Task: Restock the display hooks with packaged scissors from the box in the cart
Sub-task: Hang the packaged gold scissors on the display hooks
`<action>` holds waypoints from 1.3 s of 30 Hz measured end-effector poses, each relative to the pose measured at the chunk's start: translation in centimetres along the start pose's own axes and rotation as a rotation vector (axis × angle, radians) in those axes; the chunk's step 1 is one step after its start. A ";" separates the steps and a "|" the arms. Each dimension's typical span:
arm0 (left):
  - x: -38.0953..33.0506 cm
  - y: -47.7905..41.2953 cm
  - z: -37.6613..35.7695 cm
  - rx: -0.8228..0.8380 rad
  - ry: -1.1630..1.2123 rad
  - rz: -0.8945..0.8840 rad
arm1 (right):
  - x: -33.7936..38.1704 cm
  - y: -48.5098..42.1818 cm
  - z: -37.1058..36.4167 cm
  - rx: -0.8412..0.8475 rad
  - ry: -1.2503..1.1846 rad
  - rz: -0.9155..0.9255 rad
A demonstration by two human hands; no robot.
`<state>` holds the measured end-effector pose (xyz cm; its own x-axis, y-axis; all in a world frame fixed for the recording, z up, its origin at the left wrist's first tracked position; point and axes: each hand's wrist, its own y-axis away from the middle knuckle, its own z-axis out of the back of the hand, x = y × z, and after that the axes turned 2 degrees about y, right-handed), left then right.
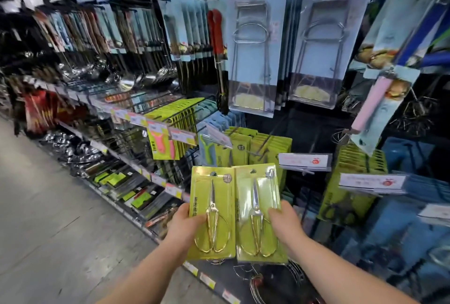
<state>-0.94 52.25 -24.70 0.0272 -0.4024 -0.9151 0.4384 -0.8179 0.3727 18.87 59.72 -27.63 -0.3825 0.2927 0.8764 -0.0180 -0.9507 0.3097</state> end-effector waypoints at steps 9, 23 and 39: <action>-1.2 -6.5 1.6 0.185 -0.030 -0.022 | 1.6 -2.5 -1.9 -0.177 -0.104 -0.103; -2.2 -13.5 2.8 0.436 -0.086 -0.049 | 1.8 -6.1 -4.9 -0.429 -0.222 -0.210; -2.2 -16.6 1.5 0.588 -0.064 0.017 | 1.8 -12.0 -3.8 -0.343 -0.253 -0.314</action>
<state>-9.65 66.13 -28.65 -0.0328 -0.4265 -0.9039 -0.1338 -0.8943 0.4269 14.92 71.25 -31.13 -0.0759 0.5442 0.8355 -0.4132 -0.7798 0.4703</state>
